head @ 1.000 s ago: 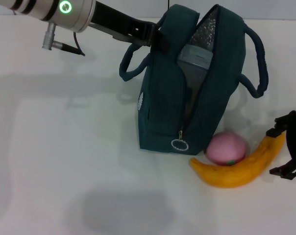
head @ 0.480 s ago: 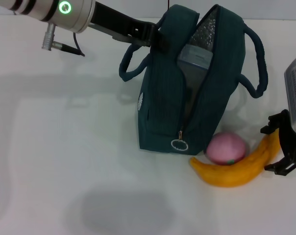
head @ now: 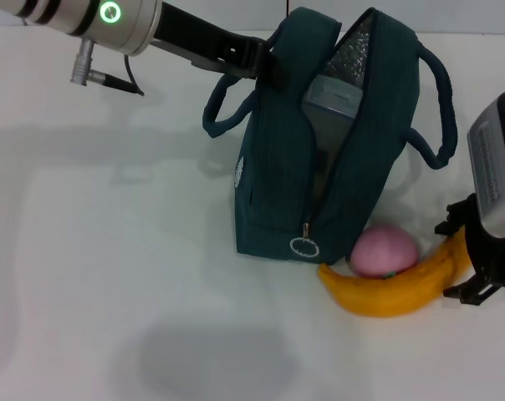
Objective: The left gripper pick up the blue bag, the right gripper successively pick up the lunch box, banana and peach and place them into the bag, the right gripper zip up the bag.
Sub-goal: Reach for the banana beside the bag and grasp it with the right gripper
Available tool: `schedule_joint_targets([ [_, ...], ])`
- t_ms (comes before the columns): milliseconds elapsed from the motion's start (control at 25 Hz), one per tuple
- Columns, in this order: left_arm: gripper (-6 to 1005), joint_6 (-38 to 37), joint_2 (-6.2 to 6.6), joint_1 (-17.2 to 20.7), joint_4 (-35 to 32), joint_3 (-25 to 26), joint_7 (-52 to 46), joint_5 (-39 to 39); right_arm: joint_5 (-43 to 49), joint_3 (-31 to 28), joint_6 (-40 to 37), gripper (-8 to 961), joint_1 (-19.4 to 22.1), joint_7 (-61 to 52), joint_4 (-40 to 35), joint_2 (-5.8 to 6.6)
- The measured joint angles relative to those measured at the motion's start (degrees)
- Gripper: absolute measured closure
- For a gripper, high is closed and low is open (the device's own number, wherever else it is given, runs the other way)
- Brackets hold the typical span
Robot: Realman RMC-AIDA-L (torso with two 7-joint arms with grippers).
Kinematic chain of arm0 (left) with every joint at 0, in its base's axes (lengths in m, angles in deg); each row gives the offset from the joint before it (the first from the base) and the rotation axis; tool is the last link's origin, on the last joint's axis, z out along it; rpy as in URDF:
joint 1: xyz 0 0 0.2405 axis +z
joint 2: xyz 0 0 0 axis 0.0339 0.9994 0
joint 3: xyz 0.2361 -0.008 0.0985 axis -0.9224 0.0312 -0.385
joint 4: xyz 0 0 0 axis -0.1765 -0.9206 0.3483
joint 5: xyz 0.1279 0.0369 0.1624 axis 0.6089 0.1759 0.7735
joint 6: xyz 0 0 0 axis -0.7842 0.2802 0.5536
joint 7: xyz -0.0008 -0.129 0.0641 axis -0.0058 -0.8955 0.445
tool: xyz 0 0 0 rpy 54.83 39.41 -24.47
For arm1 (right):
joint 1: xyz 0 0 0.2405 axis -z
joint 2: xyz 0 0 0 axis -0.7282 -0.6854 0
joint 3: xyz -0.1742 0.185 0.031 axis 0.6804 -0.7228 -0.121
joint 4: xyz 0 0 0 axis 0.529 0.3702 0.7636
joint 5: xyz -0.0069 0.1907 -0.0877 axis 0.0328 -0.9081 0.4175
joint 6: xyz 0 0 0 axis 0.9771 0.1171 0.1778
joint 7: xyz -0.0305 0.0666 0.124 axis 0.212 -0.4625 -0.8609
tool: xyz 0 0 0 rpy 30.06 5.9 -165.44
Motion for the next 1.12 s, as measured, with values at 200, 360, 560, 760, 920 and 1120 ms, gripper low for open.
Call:
schedule_joint_targets([
  [200, 911, 0.0, 0.05, 0.0, 0.0, 0.0, 0.0, 0.0, 0.0, 0.0, -1.2, 111, -0.1, -0.2, 0.2, 0.00],
  [360, 911, 0.0, 0.05, 0.0, -0.2, 0.0, 0.0, 0.0, -0.1, -0.1, -2.4, 131, -0.1, -0.3, 0.4, 0.00],
  [560, 910, 0.0, 0.05, -0.3, -0.4, 0.0, -0.1, 0.0, 0.0, -0.5, -4.3, 185, -0.1, -0.3, 0.8, 0.00],
  [760, 910, 0.0, 0.05, -0.5, -0.4, 0.0, -0.1, 0.0, 0.0, -0.5, -4.9, 292, -0.1, -0.3, 1.0, 0.06],
  [920, 910, 0.0, 0.05, -0.6, -0.4, 0.0, -0.2, 0.0, -0.2, -0.8, -5.6, 324, -0.1, -0.3, 1.0, 0.08],
  [1120, 910, 0.0, 0.05, -0.7, -0.4, 0.0, -0.2, 0.0, -1.1, -2.8, -7.6, 364, -0.2, -0.1, 1.0, 0.02],
])
